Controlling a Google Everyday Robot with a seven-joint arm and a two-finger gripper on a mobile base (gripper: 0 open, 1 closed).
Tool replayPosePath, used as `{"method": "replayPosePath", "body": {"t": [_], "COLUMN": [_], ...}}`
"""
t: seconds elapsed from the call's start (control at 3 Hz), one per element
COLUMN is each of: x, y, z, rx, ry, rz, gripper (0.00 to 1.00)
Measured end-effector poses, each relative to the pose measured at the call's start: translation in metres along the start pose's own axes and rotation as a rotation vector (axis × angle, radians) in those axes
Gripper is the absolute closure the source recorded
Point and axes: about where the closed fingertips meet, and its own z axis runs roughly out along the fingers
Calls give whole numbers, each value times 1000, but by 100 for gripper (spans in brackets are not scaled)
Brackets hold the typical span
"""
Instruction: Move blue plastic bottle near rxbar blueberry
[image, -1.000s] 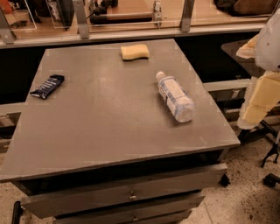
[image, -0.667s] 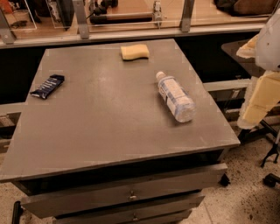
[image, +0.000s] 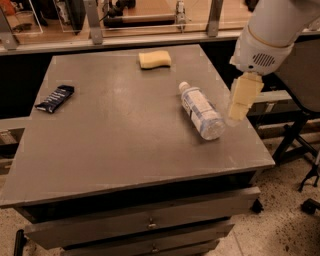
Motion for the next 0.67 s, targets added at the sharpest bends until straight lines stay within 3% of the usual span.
{"method": "replayPosePath", "body": {"t": [0.33,0.67], "x": [-30,-32], "y": [-29,-30], "z": [59,72], "rx": [-62,-78], "ry": [7,3], "rz": [55,72], "gripper": [0,0]}}
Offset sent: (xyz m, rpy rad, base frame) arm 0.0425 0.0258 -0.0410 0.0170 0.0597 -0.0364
